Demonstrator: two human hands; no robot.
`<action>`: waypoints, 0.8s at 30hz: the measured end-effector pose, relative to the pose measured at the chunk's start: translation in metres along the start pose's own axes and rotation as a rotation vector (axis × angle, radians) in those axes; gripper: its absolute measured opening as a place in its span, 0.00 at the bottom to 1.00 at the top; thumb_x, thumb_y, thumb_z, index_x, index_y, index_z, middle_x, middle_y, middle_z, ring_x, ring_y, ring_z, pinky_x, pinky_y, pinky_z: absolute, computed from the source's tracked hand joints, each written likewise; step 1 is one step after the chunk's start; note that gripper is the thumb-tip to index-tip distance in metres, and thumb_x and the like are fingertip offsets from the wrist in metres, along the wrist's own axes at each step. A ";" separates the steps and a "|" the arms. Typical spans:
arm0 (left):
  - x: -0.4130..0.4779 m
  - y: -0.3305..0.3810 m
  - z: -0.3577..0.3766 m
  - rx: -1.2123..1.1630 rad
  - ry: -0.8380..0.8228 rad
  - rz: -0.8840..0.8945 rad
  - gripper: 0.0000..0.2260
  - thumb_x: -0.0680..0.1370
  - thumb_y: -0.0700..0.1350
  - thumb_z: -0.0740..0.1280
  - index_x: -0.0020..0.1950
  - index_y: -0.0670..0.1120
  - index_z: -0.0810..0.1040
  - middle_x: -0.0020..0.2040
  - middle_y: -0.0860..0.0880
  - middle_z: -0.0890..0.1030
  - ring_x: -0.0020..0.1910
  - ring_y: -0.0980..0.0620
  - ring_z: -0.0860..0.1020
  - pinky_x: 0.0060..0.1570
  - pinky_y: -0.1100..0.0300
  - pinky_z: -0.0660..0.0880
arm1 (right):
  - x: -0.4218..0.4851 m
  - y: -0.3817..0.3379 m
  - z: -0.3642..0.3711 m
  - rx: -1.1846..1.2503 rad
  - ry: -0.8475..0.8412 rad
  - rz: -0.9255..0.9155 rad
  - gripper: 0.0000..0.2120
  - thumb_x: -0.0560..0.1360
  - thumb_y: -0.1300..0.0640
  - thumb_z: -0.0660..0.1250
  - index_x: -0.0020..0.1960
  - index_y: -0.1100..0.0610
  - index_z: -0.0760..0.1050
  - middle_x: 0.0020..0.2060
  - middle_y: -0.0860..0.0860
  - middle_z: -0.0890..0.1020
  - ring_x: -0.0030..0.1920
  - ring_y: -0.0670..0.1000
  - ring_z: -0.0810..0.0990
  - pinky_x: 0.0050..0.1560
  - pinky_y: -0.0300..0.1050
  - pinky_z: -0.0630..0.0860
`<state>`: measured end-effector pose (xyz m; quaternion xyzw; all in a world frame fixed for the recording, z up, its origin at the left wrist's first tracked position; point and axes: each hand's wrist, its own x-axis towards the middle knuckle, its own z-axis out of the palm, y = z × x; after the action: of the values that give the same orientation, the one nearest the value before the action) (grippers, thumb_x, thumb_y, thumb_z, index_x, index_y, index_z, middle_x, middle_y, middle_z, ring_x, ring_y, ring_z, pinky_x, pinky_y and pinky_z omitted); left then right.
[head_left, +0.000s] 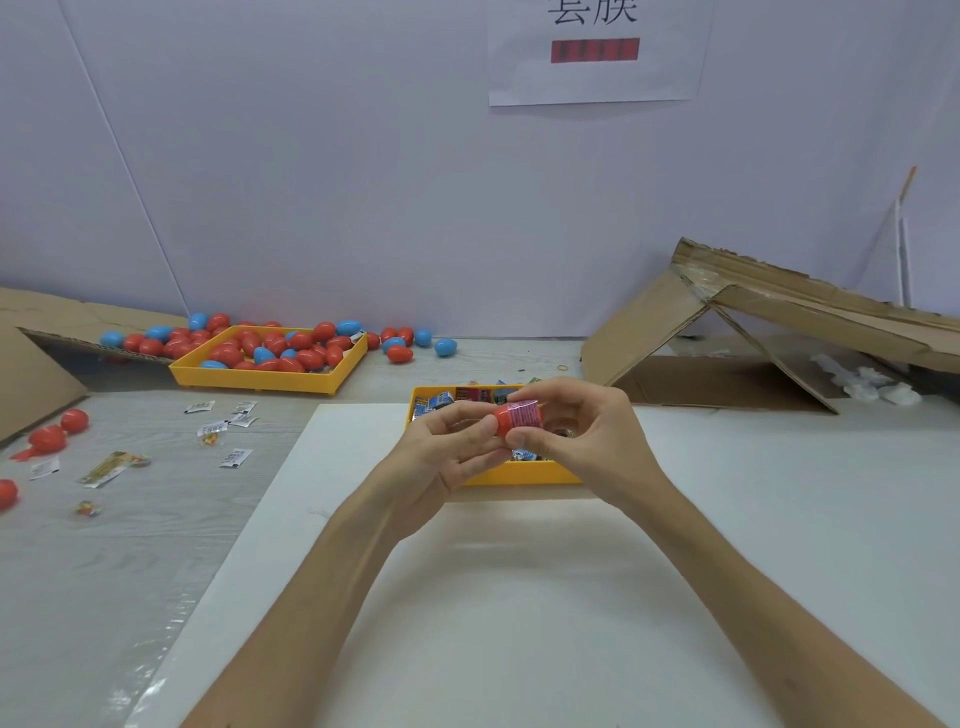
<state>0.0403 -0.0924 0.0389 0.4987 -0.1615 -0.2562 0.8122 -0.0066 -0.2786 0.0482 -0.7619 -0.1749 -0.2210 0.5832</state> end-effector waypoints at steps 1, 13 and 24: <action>0.001 -0.001 -0.001 -0.004 0.015 -0.001 0.05 0.71 0.42 0.74 0.46 0.46 0.88 0.52 0.42 0.86 0.52 0.45 0.86 0.46 0.62 0.81 | 0.000 0.000 0.000 -0.004 0.000 0.001 0.13 0.68 0.62 0.80 0.50 0.52 0.83 0.42 0.50 0.86 0.43 0.53 0.85 0.46 0.44 0.82; 0.002 -0.005 0.001 -0.015 0.000 0.001 0.07 0.74 0.42 0.76 0.51 0.43 0.86 0.57 0.38 0.84 0.57 0.42 0.84 0.50 0.59 0.81 | -0.001 0.008 0.002 -0.119 0.026 -0.018 0.14 0.69 0.58 0.80 0.53 0.52 0.84 0.44 0.46 0.85 0.44 0.52 0.84 0.47 0.52 0.82; 0.001 -0.003 0.005 0.008 -0.011 0.078 0.13 0.76 0.42 0.72 0.61 0.43 0.82 0.60 0.38 0.83 0.58 0.42 0.83 0.52 0.58 0.81 | 0.001 0.007 0.003 -0.093 0.037 -0.015 0.20 0.68 0.62 0.80 0.58 0.53 0.80 0.49 0.46 0.84 0.45 0.49 0.82 0.47 0.51 0.80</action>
<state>0.0373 -0.0975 0.0388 0.4938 -0.1863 -0.2263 0.8187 -0.0020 -0.2772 0.0426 -0.7826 -0.1593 -0.2471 0.5487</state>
